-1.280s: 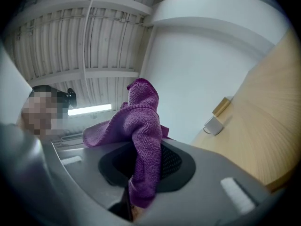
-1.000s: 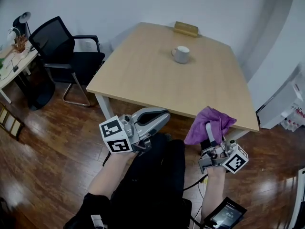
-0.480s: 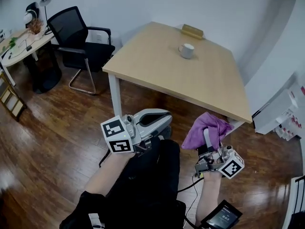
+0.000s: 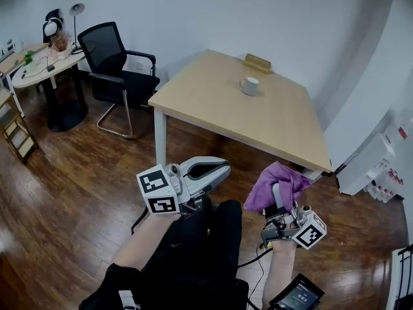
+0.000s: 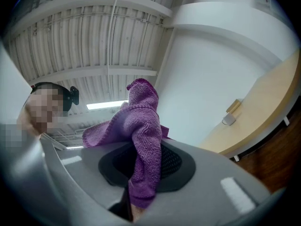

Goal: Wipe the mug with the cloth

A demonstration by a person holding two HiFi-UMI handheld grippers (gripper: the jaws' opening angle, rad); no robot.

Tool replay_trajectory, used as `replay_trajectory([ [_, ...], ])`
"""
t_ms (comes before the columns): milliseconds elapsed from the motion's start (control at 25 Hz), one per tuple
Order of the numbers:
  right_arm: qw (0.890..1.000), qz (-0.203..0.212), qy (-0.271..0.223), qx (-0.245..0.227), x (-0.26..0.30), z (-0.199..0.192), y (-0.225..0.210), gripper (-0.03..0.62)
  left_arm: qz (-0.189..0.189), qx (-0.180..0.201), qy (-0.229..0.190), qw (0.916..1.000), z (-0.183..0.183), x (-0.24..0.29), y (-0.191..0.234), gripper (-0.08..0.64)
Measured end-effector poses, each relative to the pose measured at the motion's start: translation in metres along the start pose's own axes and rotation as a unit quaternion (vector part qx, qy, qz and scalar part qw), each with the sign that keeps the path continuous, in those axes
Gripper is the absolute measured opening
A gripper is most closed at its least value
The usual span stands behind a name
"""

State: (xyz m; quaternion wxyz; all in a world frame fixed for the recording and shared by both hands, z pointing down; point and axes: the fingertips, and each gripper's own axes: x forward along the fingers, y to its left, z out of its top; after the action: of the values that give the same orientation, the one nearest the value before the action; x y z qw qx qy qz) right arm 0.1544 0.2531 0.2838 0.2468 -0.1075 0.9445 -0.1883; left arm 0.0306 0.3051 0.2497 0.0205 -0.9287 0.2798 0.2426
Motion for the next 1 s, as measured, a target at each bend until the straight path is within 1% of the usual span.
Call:
replay_trajectory([
  [120, 1.000, -0.001, 0.000, -0.015, -0.005, 0.000, 0.003, 0.074, 0.001, 0.003, 0.000, 1.0000, 0.001, -0.003, -0.007, 0.006],
  [520, 1.000, 0.012, -0.010, -0.018, -0.004, 0.007, 0.009, 0.074, -0.001, 0.015, 0.013, 0.9998, 0.005, 0.004, -0.013, 0.005],
  [680, 1.000, 0.010, -0.012, -0.021, -0.003, 0.007, 0.008, 0.074, 0.002, 0.013, 0.009, 0.9999, 0.006, 0.001, -0.013, 0.006],
  [840, 1.000, 0.022, -0.013, -0.012, 0.005, 0.000, 0.011, 0.074, 0.010, 0.011, 0.005, 0.9999, 0.007, -0.006, -0.009, 0.006],
  [1000, 1.000, 0.017, -0.005, -0.026, 0.002, -0.004, 0.011, 0.074, 0.012, 0.010, 0.001, 0.9999, 0.008, -0.009, -0.008, 0.006],
])
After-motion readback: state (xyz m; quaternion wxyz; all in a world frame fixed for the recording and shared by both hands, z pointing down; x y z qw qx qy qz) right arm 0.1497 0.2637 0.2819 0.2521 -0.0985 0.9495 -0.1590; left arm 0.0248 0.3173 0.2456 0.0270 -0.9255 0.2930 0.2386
